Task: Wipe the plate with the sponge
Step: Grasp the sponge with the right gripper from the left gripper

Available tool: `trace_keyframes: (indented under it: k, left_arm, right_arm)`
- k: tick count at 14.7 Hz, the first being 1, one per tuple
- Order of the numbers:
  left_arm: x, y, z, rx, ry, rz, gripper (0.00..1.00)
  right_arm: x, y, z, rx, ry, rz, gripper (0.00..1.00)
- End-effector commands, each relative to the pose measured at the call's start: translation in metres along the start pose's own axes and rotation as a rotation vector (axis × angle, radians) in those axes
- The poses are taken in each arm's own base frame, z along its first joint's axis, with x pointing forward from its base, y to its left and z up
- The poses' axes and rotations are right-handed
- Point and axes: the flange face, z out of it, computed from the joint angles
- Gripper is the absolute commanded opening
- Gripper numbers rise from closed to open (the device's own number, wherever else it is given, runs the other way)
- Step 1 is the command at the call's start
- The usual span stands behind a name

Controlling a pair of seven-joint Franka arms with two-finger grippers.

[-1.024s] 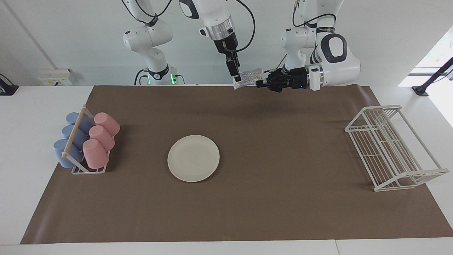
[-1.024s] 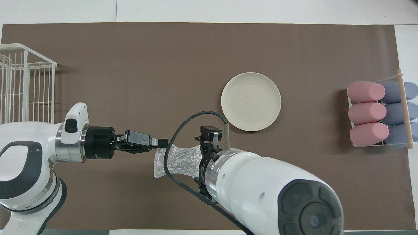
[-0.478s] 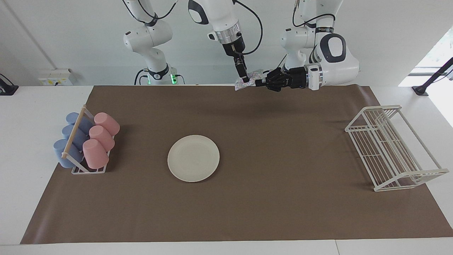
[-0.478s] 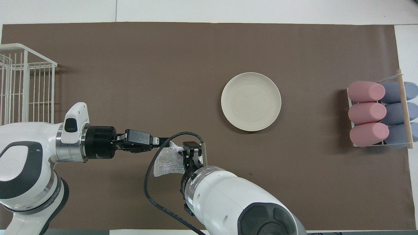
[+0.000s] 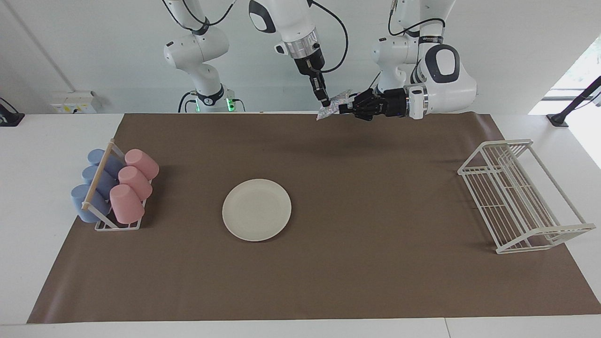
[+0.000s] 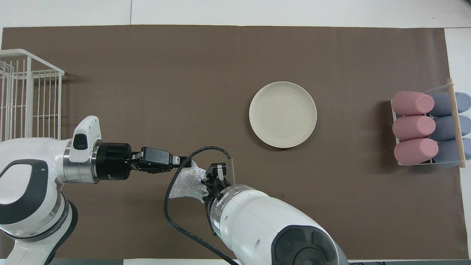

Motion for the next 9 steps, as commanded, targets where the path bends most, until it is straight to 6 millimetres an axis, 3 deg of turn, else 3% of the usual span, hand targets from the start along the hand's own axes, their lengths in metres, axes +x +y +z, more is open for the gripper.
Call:
trace_keyframes:
  k: [1, 9]
  left_arm:
    - [-0.0042, -0.0009, -0.0032, -0.022, -0.002, 0.004, 0.00]
    - [-0.0049, 0.0001, -0.0045, -0.015, -0.004, 0.005, 0.00]
  right_arm:
    - [0.0005, -0.0037, -0.0001, -0.001, -0.017, -0.013, 0.00]
    - [0.0031, -0.0045, 0.0005, -0.009, -0.009, -0.034, 0.00]
